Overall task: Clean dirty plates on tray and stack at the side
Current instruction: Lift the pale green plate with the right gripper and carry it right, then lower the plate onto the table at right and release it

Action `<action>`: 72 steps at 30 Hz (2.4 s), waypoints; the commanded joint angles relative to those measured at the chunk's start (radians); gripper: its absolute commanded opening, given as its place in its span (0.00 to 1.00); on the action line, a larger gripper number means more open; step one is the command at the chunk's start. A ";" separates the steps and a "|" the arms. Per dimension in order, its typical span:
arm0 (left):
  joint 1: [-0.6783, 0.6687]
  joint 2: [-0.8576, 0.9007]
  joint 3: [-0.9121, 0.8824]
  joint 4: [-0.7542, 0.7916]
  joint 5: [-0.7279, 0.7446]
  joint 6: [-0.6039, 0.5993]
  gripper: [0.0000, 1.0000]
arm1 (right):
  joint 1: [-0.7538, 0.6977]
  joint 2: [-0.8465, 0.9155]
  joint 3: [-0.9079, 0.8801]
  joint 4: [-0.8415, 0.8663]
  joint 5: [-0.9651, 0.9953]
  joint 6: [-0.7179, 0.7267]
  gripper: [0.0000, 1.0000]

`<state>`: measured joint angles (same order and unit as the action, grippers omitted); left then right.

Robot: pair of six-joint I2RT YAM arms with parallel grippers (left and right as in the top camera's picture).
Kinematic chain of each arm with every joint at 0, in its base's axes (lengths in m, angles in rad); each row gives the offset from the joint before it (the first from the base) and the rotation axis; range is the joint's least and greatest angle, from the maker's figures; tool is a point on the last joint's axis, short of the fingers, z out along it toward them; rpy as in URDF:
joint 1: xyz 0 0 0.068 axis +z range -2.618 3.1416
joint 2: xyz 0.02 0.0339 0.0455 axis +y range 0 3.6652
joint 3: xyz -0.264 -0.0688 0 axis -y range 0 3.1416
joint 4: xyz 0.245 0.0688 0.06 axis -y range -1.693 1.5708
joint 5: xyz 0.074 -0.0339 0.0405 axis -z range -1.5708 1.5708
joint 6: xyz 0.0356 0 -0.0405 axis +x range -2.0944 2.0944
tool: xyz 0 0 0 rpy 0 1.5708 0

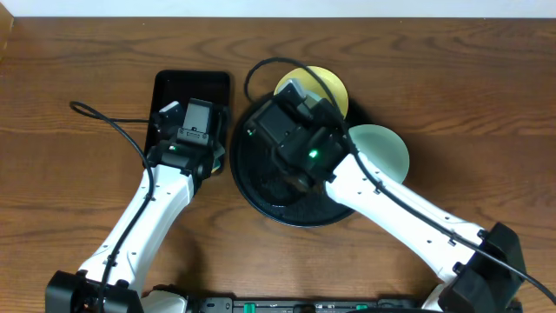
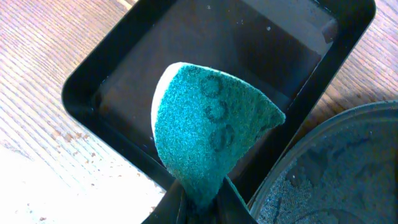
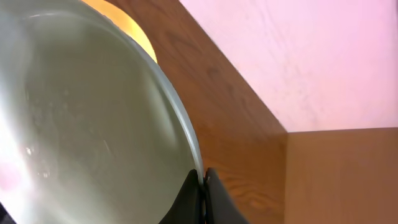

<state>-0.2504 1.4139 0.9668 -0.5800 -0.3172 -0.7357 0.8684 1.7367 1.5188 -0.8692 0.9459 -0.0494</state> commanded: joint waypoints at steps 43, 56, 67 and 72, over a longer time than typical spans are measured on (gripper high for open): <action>0.003 0.011 -0.014 -0.002 0.008 0.008 0.08 | -1.184 0.019 0.003 0.123 -1.052 0.533 0.01; 0.002 0.011 -0.014 0.008 0.018 0.008 0.08 | -1.227 0.221 0.003 0.196 -0.913 0.569 0.02; 0.002 0.011 -0.014 0.016 0.019 0.008 0.08 | -1.226 0.245 0.014 0.238 -1.266 0.393 0.68; 0.002 0.011 -0.014 0.020 0.022 0.008 0.08 | -1.178 0.171 0.018 0.254 -1.478 0.318 0.75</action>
<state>-0.2504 1.4178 0.9596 -0.5682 -0.2928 -0.7357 -0.3511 1.9884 1.5173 -0.6285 -0.3332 0.3588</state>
